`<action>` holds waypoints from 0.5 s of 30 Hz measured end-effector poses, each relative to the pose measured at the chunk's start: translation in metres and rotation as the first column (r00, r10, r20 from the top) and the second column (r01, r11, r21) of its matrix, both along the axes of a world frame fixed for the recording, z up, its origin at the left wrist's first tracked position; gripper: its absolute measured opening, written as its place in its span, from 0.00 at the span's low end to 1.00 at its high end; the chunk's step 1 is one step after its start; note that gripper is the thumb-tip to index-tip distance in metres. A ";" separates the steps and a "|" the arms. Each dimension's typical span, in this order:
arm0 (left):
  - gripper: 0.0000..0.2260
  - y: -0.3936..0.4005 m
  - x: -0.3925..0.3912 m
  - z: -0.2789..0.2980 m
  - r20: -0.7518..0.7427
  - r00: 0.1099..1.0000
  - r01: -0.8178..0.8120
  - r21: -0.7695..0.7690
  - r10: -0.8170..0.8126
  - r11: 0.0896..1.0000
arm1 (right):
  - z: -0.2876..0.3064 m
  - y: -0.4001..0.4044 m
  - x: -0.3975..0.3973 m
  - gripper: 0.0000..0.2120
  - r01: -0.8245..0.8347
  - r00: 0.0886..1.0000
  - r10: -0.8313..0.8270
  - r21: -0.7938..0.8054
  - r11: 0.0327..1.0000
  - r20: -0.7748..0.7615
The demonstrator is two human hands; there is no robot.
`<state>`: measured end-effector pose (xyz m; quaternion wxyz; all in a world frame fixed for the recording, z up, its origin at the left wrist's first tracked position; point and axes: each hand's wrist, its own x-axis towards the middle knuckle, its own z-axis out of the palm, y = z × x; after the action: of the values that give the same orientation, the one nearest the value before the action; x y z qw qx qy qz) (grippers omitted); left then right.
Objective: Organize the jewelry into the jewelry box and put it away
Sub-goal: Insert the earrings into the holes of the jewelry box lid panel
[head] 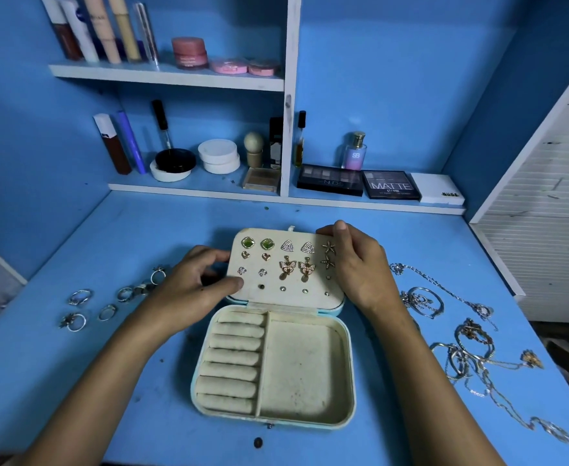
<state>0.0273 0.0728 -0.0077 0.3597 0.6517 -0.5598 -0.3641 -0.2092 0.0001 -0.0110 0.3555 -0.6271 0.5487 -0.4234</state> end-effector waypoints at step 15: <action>0.12 0.001 -0.002 -0.008 0.035 0.999 0.003 -0.111 0.001 0.994 | 0.002 -0.003 0.006 0.21 0.037 0.999 -0.036 0.020 0.999 -0.028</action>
<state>0.0257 0.0733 -0.0155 0.3857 0.6366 -0.5856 -0.3210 -0.2035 -0.0030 -0.0092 0.3465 -0.6192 0.5693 -0.4152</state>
